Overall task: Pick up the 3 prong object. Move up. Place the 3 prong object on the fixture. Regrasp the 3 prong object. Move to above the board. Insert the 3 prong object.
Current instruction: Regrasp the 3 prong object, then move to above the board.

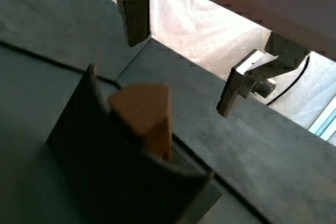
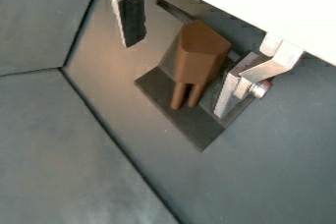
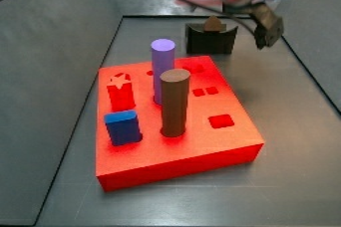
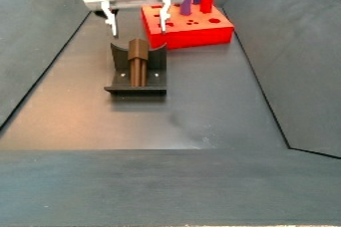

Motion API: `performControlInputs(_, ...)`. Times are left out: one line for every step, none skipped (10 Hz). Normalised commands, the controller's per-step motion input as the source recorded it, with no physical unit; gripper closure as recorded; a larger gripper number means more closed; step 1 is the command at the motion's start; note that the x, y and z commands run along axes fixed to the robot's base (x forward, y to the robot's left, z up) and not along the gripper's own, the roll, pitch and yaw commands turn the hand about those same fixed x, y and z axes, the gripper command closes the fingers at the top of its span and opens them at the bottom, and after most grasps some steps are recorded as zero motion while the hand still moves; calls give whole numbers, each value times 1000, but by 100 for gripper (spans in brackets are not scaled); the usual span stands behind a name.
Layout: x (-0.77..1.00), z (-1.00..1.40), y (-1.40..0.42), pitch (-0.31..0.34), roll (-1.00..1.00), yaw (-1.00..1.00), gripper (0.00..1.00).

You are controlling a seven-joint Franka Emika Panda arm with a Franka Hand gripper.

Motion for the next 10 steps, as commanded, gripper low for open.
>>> performControlInputs(108, -883, 26, -70, 78, -35, 0)
performControlInputs(91, -685, 20, -49, 69, -43, 0)
performControlInputs(83, -586, 17, -38, 69, -43, 0)
performControlInputs(70, -341, 9, -13, 65, -34, 0)
performControlInputs(74, -244, 5, -5, 63, -29, 0)
performControlInputs(12, -169, 0, 17, 53, -21, 0)
performControlInputs(0, 0, 0, 0, 0, 0, 100)
performControlInputs(60, 1000, 180, -257, 181, -192, 100)
performControlInputs(59, 1000, 179, -254, 176, -195, 100)
performControlInputs(42, 1000, 170, -203, 122, -230, 100)
